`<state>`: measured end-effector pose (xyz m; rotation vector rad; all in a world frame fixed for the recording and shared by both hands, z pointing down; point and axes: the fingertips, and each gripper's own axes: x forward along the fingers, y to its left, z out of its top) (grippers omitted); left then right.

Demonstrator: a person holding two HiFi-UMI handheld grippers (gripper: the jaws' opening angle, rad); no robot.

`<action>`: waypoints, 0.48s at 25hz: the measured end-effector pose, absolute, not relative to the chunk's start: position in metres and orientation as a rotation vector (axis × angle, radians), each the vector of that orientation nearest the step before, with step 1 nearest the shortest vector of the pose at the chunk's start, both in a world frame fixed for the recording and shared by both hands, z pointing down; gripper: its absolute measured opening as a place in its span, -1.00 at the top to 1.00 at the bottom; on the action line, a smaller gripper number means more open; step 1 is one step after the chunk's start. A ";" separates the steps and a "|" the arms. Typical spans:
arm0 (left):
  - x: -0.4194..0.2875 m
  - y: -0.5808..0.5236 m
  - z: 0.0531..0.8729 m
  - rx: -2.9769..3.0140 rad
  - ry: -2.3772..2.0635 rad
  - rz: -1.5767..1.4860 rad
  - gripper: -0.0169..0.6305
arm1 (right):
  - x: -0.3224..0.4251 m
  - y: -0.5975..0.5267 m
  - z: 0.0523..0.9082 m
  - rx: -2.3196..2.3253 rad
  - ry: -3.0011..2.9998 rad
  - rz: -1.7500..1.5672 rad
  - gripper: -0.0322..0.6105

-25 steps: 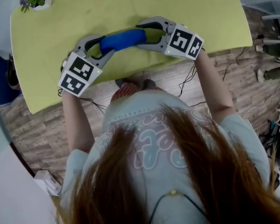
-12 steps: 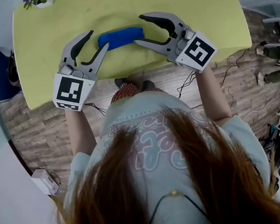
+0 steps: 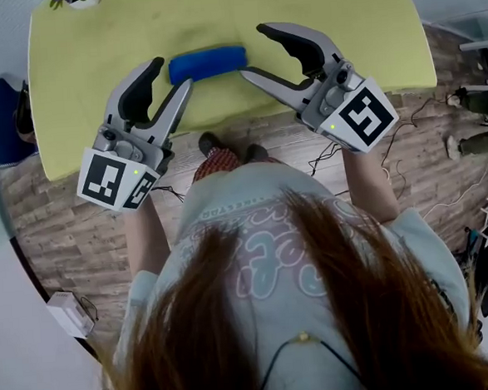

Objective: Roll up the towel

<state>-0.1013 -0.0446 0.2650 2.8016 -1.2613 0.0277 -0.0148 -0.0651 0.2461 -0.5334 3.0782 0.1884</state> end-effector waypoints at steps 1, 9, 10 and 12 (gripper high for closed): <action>-0.101 -0.042 0.263 2.798 -1.280 0.016 0.41 | -0.012 -0.063 0.245 -0.541 3.076 0.191 0.14; -0.094 -0.037 0.249 2.870 -1.395 0.054 0.41 | -0.007 -0.063 0.250 -0.601 3.093 0.164 0.18; -0.093 -0.037 0.247 2.876 -1.406 0.060 0.41 | -0.007 -0.063 0.249 -0.603 3.083 0.152 0.20; -0.090 -0.036 0.245 2.881 -1.403 0.068 0.41 | -0.007 -0.062 0.245 -0.604 3.069 0.137 0.23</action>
